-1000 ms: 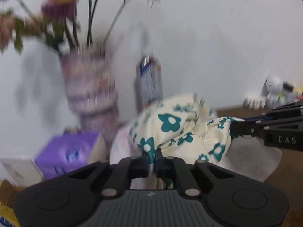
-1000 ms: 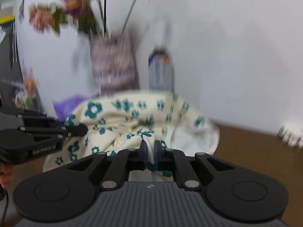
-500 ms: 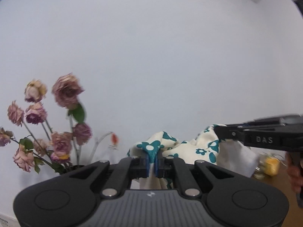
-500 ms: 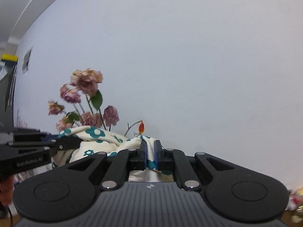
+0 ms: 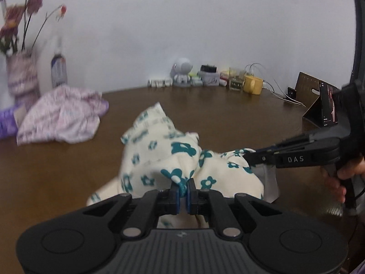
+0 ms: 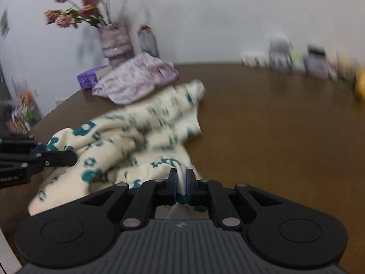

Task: Fold clothes
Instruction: 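Lift the shirt with both grippers and pull it away from the vase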

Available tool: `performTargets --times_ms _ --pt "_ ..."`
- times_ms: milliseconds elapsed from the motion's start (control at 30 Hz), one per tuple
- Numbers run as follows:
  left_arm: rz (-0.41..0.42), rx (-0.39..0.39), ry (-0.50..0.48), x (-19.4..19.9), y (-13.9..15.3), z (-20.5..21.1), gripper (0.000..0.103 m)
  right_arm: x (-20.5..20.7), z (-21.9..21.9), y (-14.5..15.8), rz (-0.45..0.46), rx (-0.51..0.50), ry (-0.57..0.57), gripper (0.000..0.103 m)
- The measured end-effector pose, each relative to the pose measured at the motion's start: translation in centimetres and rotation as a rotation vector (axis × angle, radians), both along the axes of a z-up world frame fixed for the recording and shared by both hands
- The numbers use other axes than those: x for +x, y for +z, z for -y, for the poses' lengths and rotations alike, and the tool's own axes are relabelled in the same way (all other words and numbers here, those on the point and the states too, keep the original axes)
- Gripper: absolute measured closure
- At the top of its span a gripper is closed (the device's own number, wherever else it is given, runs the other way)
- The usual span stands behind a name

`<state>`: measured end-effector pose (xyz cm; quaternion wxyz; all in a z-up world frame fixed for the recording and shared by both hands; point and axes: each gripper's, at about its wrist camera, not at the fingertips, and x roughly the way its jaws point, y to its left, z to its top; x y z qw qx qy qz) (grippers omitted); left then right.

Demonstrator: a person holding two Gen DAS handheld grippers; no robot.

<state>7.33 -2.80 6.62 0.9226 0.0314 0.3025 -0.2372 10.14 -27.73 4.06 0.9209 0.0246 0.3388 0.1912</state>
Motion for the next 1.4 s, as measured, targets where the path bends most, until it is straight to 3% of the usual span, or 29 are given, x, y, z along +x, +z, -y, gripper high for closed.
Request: performTargets --times_ms 133,233,267,333,367,400,467,600,733,867,900,933,967,1033,1067,1200,1400 --pt "-0.022 0.018 0.011 0.0 0.0 0.1 0.097 -1.0 0.8 -0.7 -0.008 0.045 -0.025 0.095" --pt "-0.011 0.02 0.036 -0.6 0.8 -0.5 0.089 -1.3 0.6 0.1 0.012 0.04 -0.043 0.087" --pt "0.004 0.013 0.044 -0.9 1.4 -0.9 0.083 -1.8 0.8 0.3 0.028 0.04 -0.056 0.077" --pt "0.049 -0.003 0.058 -1.7 2.9 -2.1 0.063 -3.5 1.5 1.4 0.084 0.048 -0.063 0.061" --pt "0.07 -0.006 0.061 -1.9 3.7 -2.5 0.05 -4.4 1.9 2.0 0.111 0.052 -0.066 0.057" --pt "0.09 -0.003 0.06 -1.8 4.4 -2.6 0.046 -5.0 2.2 2.6 0.131 0.059 -0.059 0.055" --pt "0.129 0.004 0.058 -1.7 5.8 -3.0 0.043 -5.4 2.3 3.6 0.147 0.049 -0.043 0.048" --pt "0.149 0.063 -0.005 0.8 7.0 -0.9 0.041 -4.0 1.2 4.0 0.123 0.008 -0.008 0.048" --pt "0.104 0.158 -0.086 3.8 5.6 2.7 0.041 -1.7 -0.8 2.1 0.064 -0.034 0.025 0.048" --pt "0.088 0.218 -0.09 5.3 3.4 4.0 0.044 -0.6 -1.4 0.2 0.025 -0.06 0.016 0.049" --pt "0.077 0.218 -0.088 5.6 2.9 3.9 0.059 -0.5 -1.4 -0.2 0.017 -0.055 0.02 0.052" --pt "0.059 0.211 -0.087 5.9 2.4 3.7 0.072 -0.5 -1.4 -0.3 0.015 -0.05 0.033 0.062" --pt "0.045 0.201 -0.087 6.1 2.0 3.4 0.095 -0.5 -1.3 -0.5 0.014 -0.045 0.045 0.075" --pt "0.035 0.175 -0.085 6.4 2.1 2.9 0.095 -0.3 -1.2 -0.5 0.016 -0.037 0.065 0.09" --pt "0.049 0.17 -0.076 6.4 2.5 2.5 0.096 -0.1 -1.0 -0.1 0.023 -0.034 0.067 0.091" --pt "0.13 0.124 -0.013 6.2 5.2 0.3 0.096 0.8 -0.1 2.5 0.14 -0.097 0.009 0.092" --pt "0.216 0.033 0.009 3.3 7.7 -1.9 0.096 0.4 2.0 7.3 0.313 -0.082 -0.057 0.092"
